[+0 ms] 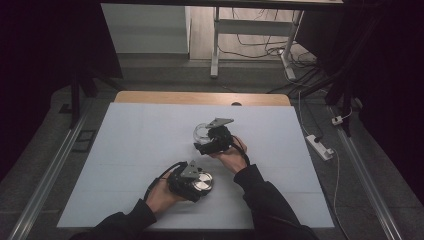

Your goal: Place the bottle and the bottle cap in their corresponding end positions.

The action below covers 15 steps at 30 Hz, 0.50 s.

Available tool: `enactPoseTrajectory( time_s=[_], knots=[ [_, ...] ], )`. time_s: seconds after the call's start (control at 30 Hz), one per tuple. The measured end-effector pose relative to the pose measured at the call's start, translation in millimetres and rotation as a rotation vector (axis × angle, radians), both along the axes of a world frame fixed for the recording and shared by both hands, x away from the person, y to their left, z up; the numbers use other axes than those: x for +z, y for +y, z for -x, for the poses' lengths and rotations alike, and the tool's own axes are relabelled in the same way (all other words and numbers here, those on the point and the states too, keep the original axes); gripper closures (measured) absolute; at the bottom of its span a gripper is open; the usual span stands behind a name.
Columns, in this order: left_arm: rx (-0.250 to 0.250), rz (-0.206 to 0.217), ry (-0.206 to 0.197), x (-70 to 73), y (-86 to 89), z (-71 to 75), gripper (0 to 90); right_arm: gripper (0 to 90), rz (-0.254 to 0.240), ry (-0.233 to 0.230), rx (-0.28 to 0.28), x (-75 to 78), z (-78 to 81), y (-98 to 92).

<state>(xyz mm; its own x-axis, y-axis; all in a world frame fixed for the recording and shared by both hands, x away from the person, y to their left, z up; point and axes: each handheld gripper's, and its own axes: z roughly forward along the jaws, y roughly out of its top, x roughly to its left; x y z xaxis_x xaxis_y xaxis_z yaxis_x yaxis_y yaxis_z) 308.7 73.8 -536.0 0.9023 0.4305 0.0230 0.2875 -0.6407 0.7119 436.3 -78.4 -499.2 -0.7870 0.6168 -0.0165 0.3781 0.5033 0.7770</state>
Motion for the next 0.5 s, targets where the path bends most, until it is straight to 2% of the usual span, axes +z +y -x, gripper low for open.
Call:
enactPoseTrajectory(
  time_s=[0.1, 0.17, 0.27, 0.5],
  knots=[
    [0.002, 0.008, 0.014, -1.4, 0.7, -1.4, 20.3, 15.0, 0.005, 0.0, 0.002, -3.5, -0.5, 1.3],
    [0.002, -0.001, 0.021, -2.1, 1.1, -2.2, 20.2, 14.9, 0.012, -0.002, 0.004, -5.6, -0.4, 2.0],
    [0.003, 0.008, 0.051, -4.6, 2.6, -4.8, 20.1, 14.9, 0.015, -0.014, 0.01, -6.8, 0.6, 2.5],
    [0.001, -0.003, 0.055, -5.9, 2.5, -5.3, 18.3, 14.3, 0.013, -0.014, 0.009, -7.9, 0.9, 2.2]
  ],
)
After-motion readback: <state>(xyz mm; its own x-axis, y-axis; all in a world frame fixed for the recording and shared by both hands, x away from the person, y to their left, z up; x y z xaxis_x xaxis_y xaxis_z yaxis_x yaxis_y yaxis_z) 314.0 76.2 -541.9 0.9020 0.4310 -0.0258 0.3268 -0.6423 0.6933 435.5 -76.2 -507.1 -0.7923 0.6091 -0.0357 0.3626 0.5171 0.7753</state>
